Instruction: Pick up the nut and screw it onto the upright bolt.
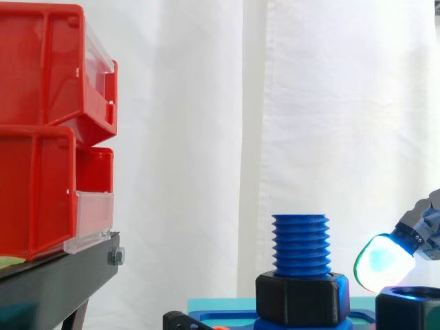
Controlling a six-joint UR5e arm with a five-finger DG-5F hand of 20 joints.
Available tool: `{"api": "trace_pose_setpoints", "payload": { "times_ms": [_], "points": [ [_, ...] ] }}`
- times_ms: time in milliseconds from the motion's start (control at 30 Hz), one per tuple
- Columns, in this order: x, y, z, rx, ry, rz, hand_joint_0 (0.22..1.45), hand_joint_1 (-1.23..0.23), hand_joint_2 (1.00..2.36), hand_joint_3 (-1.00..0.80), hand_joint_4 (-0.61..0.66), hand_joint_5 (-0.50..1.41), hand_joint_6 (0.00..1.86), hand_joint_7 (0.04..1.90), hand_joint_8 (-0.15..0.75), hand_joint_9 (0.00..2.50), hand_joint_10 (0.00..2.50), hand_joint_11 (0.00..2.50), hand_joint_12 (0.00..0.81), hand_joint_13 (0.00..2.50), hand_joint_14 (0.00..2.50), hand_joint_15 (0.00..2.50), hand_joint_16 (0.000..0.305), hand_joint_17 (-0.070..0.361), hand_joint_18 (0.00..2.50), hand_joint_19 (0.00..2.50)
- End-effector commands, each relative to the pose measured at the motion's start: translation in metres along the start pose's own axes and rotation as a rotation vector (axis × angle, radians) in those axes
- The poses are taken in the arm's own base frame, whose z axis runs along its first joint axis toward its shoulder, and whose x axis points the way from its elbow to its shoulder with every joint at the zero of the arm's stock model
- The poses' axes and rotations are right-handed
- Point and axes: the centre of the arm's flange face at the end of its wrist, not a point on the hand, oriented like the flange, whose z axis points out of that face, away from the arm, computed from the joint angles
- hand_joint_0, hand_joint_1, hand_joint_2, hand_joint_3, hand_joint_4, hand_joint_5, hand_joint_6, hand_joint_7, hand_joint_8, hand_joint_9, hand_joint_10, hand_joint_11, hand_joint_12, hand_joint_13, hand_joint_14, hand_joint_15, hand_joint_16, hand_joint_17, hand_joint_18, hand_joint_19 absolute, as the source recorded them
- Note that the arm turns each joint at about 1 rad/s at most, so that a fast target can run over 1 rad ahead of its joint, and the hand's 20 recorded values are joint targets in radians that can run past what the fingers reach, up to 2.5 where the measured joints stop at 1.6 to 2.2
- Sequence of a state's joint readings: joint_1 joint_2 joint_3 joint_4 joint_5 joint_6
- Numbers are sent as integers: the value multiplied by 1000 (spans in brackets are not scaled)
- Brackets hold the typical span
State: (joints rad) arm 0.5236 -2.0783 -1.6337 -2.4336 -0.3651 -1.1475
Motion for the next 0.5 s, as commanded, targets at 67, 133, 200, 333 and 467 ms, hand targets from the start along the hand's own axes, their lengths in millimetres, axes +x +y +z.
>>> {"api": "trace_pose_setpoints", "payload": {
  "times_ms": [67, 133, 200, 333, 467],
  "points": [
    [-1, -1, 2, 2, -1, 2, 352, -713, 1000, -500, 116, -300, 501, 612, 241, 0, 0, 0, 404, 34, 0, 0, 66, 148, 0, 0],
    [-2, -2, 2, 3, -2, 0, 353, -709, 1000, -500, 115, -300, 501, 613, 242, 0, 0, 0, 404, 38, 0, 0, 66, 148, 0, 0],
    [-1, -3, 2, 4, 0, -4, 354, -709, 1000, -500, 117, -300, 501, 614, 243, 0, 0, 0, 405, 41, 0, 0, 66, 148, 0, 0],
    [-2, -7, 2, 11, 12, -18, 355, -709, 1000, -500, 122, -300, 501, 611, 243, 0, 0, 0, 404, 46, 0, 0, 66, 148, 0, 0],
    [-2, -8, 3, 12, 13, -20, 356, -708, 1000, -500, 129, -300, 501, 617, 244, 0, 0, 0, 405, 50, 0, 0, 66, 148, 0, 0]
  ]
}}
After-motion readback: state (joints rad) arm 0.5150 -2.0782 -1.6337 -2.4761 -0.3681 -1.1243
